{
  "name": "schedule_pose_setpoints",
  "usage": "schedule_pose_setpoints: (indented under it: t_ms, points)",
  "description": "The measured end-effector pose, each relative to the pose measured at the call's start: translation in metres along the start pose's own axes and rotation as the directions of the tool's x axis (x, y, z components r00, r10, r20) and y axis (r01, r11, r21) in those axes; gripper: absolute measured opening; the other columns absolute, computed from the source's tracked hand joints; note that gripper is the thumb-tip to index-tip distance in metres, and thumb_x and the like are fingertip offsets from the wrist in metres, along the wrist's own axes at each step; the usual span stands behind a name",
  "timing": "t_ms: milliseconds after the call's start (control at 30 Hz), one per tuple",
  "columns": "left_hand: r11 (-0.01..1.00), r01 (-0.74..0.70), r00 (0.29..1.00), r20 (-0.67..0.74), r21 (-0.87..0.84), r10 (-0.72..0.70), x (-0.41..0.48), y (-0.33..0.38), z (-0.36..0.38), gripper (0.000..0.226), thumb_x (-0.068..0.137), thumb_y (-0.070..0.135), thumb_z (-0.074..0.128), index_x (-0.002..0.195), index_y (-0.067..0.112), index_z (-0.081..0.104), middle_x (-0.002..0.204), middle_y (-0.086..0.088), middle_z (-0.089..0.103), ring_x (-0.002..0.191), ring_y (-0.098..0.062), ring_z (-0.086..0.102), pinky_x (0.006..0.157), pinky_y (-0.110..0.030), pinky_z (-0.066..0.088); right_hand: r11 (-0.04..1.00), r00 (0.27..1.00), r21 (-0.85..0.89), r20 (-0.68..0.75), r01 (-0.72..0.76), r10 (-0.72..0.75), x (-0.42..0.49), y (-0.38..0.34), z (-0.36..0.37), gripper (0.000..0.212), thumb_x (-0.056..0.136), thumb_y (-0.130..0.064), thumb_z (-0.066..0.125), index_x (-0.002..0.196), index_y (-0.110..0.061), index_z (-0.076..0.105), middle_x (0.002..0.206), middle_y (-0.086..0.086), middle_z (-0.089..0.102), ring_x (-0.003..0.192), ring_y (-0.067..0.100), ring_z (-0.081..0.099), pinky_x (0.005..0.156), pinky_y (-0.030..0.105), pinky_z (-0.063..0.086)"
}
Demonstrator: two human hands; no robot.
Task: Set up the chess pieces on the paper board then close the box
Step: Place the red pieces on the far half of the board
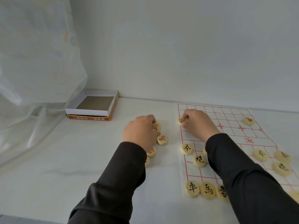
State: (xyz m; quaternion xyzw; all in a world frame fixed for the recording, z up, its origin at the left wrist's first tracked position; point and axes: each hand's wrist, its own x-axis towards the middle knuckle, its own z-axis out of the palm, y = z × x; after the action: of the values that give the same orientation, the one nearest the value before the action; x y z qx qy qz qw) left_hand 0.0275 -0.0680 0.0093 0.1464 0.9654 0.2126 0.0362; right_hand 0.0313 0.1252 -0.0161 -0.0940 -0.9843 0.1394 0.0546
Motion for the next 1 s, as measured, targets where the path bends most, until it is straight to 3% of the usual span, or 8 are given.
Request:
schedule_pose_setpoints:
  t_ms: [333,567,767,1000]
  points:
    - [1.0,0.011,1.0,0.028,-0.013,-0.011,0.0,0.0,0.0,0.033,0.088,0.032,0.058,0.12,0.025,0.053,0.111,0.0,0.059,0.087,-0.017,0.052,0.074,-0.026,0.046,1.0,1.0,0.018,0.021,0.003,-0.003,0.0,-0.001,0.003,0.015,0.088,-0.015,0.058,0.103,-0.014,0.062,0.104,0.004,0.064,0.093,0.021,0.059,0.079,0.029,0.048]
    - [1.0,0.005,0.999,0.046,-0.003,-0.004,-0.001,0.0,0.001,0.033,0.089,0.03,0.058,0.121,0.025,0.052,0.114,0.0,0.058,0.097,-0.019,0.055,0.08,-0.028,0.049,1.0,0.999,0.005,-0.048,-0.014,0.014,0.0,-0.002,0.011,0.01,0.091,-0.02,0.055,0.097,-0.015,0.061,0.093,0.002,0.064,0.083,0.018,0.059,0.071,0.026,0.047]
    - [1.0,0.004,0.999,0.046,-0.013,-0.004,0.0,-0.001,0.001,0.035,0.088,0.027,0.058,0.123,0.026,0.051,0.116,0.0,0.057,0.098,-0.018,0.055,0.077,-0.026,0.045,1.0,0.999,0.001,-0.049,-0.013,0.013,0.001,0.0,0.009,0.013,0.091,-0.014,0.053,0.101,-0.016,0.06,0.097,0.003,0.064,0.084,0.018,0.058,0.069,0.023,0.042]
    - [0.999,-0.012,1.0,0.004,-0.05,0.012,0.0,-0.001,-0.003,0.038,0.087,0.028,0.061,0.123,0.025,0.054,0.116,0.001,0.059,0.1,-0.019,0.056,0.082,-0.028,0.048,0.999,0.999,0.032,-0.035,-0.029,0.03,-0.001,0.006,0.0,0.024,0.089,-0.006,0.051,0.108,-0.016,0.061,0.109,0.003,0.063,0.094,0.021,0.058,0.077,0.028,0.047]
